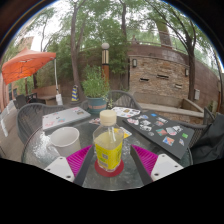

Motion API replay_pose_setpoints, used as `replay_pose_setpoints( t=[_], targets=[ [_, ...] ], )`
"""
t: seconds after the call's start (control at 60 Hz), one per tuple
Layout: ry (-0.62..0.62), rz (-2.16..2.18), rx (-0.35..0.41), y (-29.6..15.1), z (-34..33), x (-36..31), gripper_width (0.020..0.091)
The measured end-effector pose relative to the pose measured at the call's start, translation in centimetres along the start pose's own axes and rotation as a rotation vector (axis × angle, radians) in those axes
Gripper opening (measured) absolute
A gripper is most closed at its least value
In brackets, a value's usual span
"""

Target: Pour water

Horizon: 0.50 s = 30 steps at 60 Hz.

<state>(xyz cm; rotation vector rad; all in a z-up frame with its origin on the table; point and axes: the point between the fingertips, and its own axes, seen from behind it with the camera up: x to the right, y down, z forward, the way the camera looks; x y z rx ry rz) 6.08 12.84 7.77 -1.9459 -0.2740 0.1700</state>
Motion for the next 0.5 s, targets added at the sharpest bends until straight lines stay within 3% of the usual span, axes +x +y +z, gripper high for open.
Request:
replay_pose_setpoints(
  t=[0.25, 0.5],
  targets=[
    [0.075, 0.072, -0.061, -4.7, -13.4, -3.2, 0.0833],
    [0.142, 0.090, -0.070, -9.1, -26.9, -7.4, 0.0837]
  ],
)
